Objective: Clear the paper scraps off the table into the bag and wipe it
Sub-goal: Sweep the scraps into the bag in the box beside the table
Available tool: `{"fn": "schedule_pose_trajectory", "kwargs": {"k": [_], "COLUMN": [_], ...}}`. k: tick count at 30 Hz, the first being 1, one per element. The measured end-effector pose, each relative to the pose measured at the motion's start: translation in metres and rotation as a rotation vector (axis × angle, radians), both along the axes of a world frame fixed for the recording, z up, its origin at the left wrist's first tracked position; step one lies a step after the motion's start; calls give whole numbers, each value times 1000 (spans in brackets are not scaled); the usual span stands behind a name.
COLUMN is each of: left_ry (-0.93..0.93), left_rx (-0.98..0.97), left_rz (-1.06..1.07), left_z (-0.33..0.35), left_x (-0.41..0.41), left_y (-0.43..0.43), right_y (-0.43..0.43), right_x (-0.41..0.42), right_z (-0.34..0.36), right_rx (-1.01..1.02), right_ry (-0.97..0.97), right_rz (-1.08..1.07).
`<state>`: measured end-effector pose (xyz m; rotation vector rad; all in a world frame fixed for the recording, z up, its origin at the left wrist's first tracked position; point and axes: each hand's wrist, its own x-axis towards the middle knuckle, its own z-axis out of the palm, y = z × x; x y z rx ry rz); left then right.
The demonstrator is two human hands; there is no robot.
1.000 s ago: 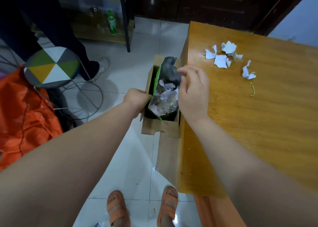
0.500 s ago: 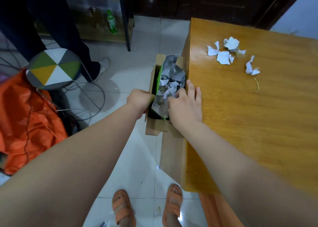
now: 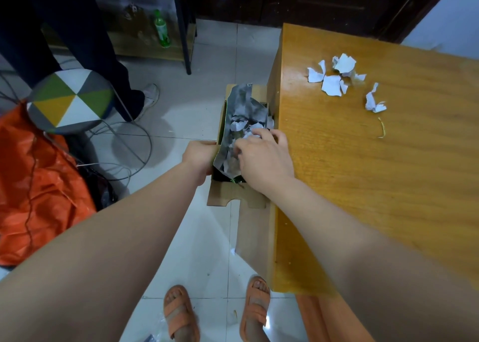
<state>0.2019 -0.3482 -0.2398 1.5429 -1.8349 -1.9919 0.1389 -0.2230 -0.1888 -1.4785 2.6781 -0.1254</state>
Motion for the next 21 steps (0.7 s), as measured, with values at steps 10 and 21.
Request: {"fn": "schedule_pose_trajectory", "kwargs": {"k": [10, 21], "left_ry": [33, 11], "left_rx": [-34, -228], "left_rz": [105, 182], "left_z": [-6, 6], "left_x": [-11, -55], "left_y": [-20, -31], "right_y": [21, 60], "right_x": [-75, -176], "right_z": [17, 7], "right_rx": [-514, -475], "right_ry": [61, -197], "right_rz": [-608, -1203]}}
